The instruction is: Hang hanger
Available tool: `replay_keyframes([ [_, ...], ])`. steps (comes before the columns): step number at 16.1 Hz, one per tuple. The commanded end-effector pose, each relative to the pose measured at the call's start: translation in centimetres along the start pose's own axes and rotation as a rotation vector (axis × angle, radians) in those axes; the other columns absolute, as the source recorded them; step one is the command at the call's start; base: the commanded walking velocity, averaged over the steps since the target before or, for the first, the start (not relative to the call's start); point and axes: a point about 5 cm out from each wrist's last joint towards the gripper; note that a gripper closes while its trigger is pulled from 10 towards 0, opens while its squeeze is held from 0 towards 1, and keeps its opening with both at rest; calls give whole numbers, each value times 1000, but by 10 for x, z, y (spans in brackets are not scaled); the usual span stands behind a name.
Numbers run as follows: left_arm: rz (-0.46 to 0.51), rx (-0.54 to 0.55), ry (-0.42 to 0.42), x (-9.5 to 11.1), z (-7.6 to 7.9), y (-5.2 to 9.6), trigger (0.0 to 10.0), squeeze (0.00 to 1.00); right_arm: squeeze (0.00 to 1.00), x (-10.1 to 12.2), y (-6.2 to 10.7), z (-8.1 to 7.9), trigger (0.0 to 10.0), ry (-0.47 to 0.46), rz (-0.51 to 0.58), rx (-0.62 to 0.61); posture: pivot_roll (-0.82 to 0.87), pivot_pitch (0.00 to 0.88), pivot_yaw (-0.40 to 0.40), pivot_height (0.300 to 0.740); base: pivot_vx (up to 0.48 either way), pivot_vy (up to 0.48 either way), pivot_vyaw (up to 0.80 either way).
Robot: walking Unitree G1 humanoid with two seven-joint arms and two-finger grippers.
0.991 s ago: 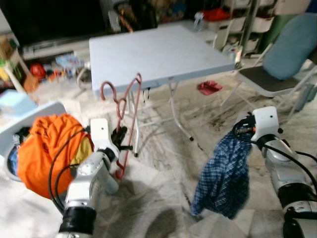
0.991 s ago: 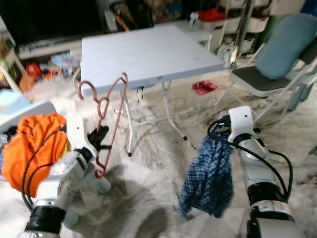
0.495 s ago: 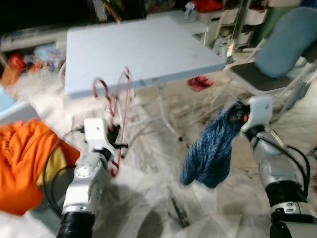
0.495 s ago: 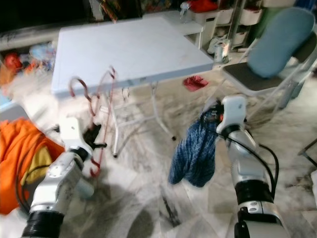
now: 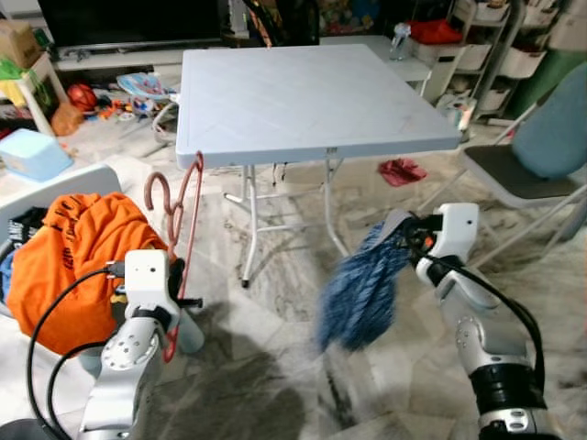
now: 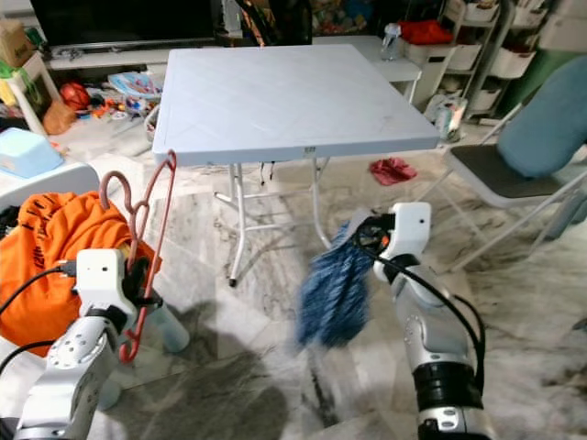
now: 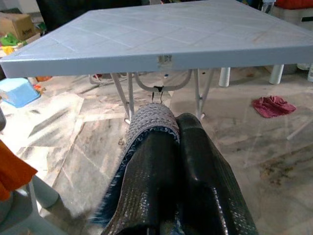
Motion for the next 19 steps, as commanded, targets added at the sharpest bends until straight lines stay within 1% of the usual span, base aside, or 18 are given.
replay_keyframes([
  [1, 14, -24, -2, 5, 1, 0, 10000, 0, 0, 9, -4, -4, 10000, 8, 26, 7, 30, 0, -77, 740, 0, 0, 0],
  [4, 36, -37, -19, 10, 0, -1, 10000, 0, 0, 8, -8, -11, 10000, -20, 31, -14, 44, 0, -76, 740, 0, 0, 0],
  [5, 47, -27, 1, 12, -1, 1, 10000, 0, 0, -2, -8, -20, 10000, -34, 6, 1, 59, 0, -59, 740, 0, 0, 0],
  [6, 47, -27, 1, 12, -1, 1, 10000, 0, 0, -2, -8, -20, 10000, -34, 6, 1, 59, 0, -59, 740, 0, 0, 0],
  [7, 52, 0, 19, 10, -2, 6, 10000, 0, 0, -14, -4, -30, 10000, -29, -34, 46, 60, 0, -36, 740, 0, 0, 0],
  [9, 68, 8, 36, 9, 1, 12, 10000, 0, 0, -17, -1, -34, 10000, 7, -51, 75, 54, 0, -37, 740, 122, 0, 0],
  [10, 90, 20, 38, 10, 2, 15, 10000, 0, 0, -14, 1, -33, 10000, 27, -50, 73, 51, 0, -47, 740, 255, 0, 0],
  [11, 91, 31, 48, 10, 2, 16, 10000, 0, 0, -12, 3, -33, 10000, 31, -44, 73, 44, 0, -51, 740, 266, 0, 0],
  [12, 78, 59, 109, 9, 2, 16, 10000, 0, 0, -7, 3, -34, 10000, 38, -23, 74, 45, 0, -63, 740, 277, 0, 0],
  [13, 79, 64, 112, 9, 2, 17, 10000, 0, 0, -5, 2, -35, 10000, 35, -10, 64, 49, 0, -68, 740, 281, 0, 0],
  [14, 87, 61, 92, 11, 2, 18, 10000, 0, 0, -5, -1, -37, 10000, 12, 12, 35, 48, 0, -66, 740, 281, 0, 0],
  [16, 94, 58, 92, 15, 1, 21, 10000, 0, 0, -1, -3, -42, 10000, -26, 69, -13, 40, 0, -57, 740, 298, 0, 0],
  [18, 92, 54, 83, 15, 1, 22, 10000, 0, 0, 0, -1, -42, 10000, 0, 84, -20, 34, 0, -49, 740, 304, 0, 0],
  [19, 91, 40, 83, 16, 5, 22, 10000, 0, 0, 1, 1, -41, 10000, 2, 88, -41, 22, 0, -49, 740, 345, 0, 0],
])
Point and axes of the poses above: a point about 5 cm out from each wrist's last joint towards the gripper, its own y axis pointing back from the gripper into the wrist, its own x axis along the axis of the wrist's last joint, z = x × y, and after that the axes turned 5 degrees about -y, right-handed
